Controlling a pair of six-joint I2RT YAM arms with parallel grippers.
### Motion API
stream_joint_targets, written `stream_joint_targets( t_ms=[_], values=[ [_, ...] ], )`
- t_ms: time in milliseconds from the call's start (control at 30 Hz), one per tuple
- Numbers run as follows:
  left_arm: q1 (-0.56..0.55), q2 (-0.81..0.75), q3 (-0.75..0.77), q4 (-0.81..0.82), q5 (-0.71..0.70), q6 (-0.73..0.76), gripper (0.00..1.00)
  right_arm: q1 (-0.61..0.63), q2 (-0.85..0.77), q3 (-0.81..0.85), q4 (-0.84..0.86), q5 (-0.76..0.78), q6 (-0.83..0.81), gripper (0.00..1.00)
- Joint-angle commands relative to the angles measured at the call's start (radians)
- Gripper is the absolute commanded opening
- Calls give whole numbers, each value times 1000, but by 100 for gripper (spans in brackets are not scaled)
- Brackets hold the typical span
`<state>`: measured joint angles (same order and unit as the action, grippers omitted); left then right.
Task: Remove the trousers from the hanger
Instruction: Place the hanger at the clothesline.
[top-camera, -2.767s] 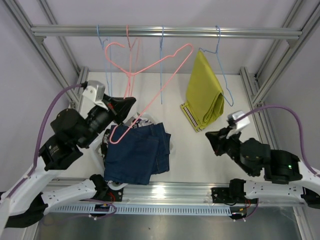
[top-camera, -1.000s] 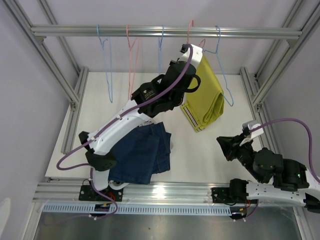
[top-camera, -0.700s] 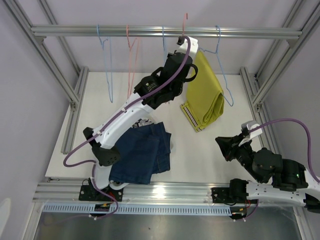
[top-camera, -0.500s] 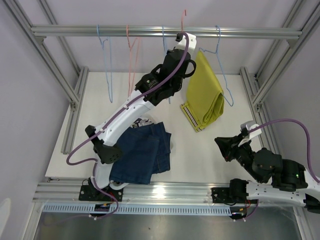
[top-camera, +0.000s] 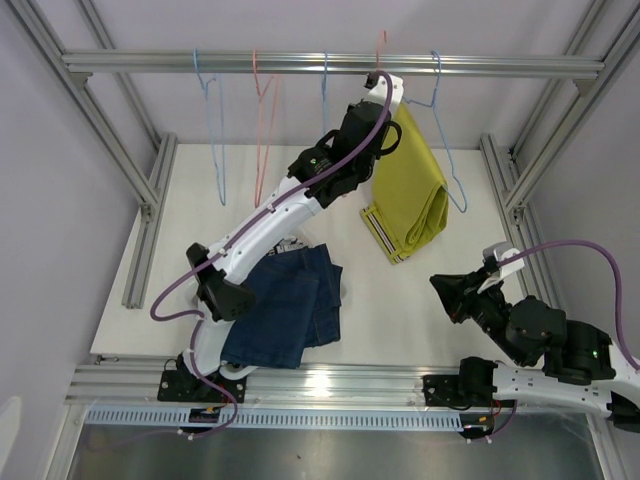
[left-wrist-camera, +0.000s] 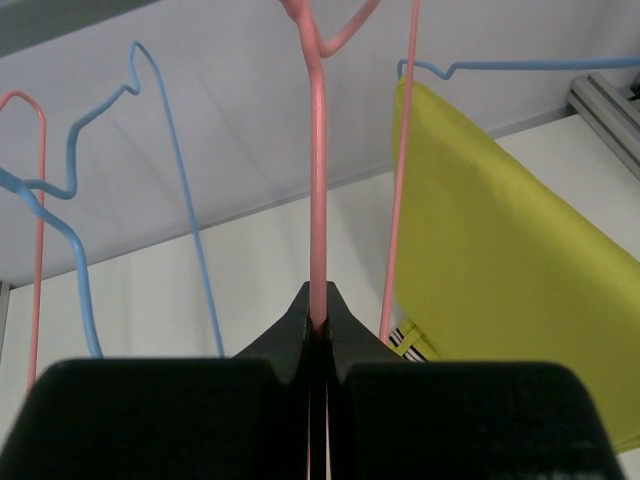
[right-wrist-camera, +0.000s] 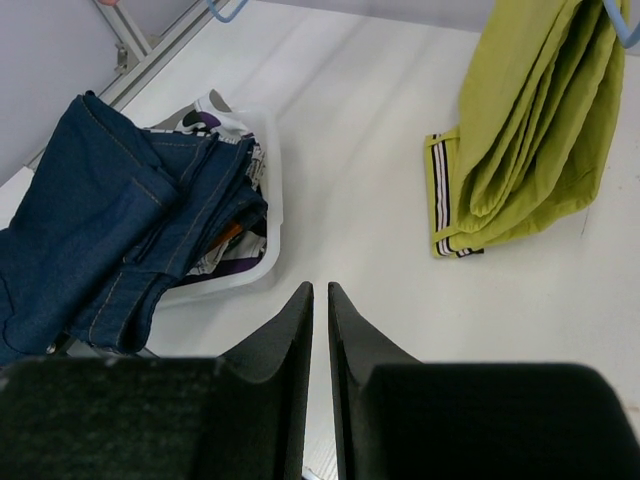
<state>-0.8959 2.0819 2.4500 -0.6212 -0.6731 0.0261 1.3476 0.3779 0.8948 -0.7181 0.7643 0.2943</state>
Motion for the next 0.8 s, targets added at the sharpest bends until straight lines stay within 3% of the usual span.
stream_joint_targets(
  t_ms=[0,767],
  values=[
    [15,1,47,44,18,-17,0,-5,-16,-8,40,-14,-11,14],
    [32,12,-52,17,86,-123,0,-15,-10,-11,46,-25,-9,14]
  ],
)
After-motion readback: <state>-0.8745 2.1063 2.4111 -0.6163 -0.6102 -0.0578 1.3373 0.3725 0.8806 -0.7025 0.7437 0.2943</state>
